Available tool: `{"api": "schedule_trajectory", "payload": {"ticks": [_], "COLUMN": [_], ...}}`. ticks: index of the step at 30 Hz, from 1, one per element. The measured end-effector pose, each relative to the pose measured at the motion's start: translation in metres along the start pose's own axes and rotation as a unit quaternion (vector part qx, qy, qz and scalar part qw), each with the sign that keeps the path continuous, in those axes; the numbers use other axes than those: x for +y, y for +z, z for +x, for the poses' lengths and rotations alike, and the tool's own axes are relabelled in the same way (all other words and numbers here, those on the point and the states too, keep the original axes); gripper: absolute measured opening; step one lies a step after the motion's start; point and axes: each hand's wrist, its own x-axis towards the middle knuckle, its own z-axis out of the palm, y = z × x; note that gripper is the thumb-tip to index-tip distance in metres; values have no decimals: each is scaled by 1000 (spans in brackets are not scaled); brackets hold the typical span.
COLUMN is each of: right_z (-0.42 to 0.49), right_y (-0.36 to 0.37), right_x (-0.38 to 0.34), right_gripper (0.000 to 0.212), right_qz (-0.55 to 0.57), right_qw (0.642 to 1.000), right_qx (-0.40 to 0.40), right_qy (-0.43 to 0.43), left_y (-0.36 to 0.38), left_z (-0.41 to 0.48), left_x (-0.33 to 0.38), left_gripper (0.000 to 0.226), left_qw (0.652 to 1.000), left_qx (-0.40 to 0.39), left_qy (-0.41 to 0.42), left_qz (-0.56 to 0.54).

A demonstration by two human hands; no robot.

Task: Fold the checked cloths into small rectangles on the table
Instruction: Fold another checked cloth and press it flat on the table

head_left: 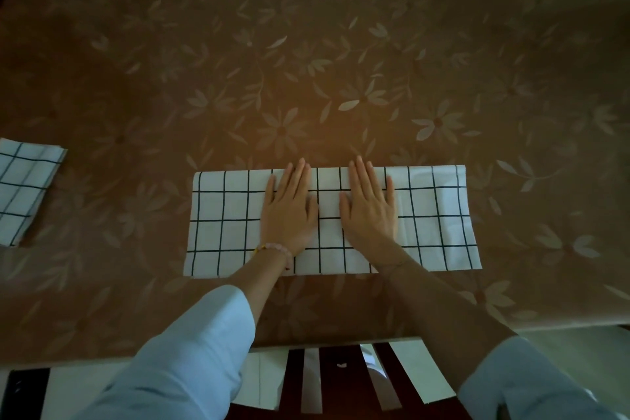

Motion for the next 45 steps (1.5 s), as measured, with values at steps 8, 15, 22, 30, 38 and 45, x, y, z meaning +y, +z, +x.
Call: {"api": "schedule_trajectory", "payload": {"ticks": [8, 15, 22, 30, 38, 45], "right_z": [3, 7, 5, 5, -26, -27], "right_y": [-2, -10, -27, -42, 0, 4], "right_x": [-3, 33, 118, 67, -12, -9], "right_gripper": [57, 59, 68, 69, 59, 58], "right_qz": [-3, -21, -28, -22, 33, 15], "right_qw": [999, 998, 998, 993, 999, 1000], "right_qx": [-10, -36, -2, 34, -1, 7], "right_qy": [-49, -42, 62, 110, 1, -7], "left_y": [-2, 0, 3, 3, 3, 0], "left_z": [-1, -2, 0, -1, 0, 1], "left_x": [1, 0, -1, -1, 0, -4], "left_gripper": [54, 53, 52, 52, 52, 52], "left_qw": [1000, 1000, 999, 999, 999, 999], "left_qx": [9, 18, 36, 26, 22, -3], "left_qy": [21, 22, 27, 30, 22, 33], "left_qz": [14, 7, 11, 15, 17, 15]}}
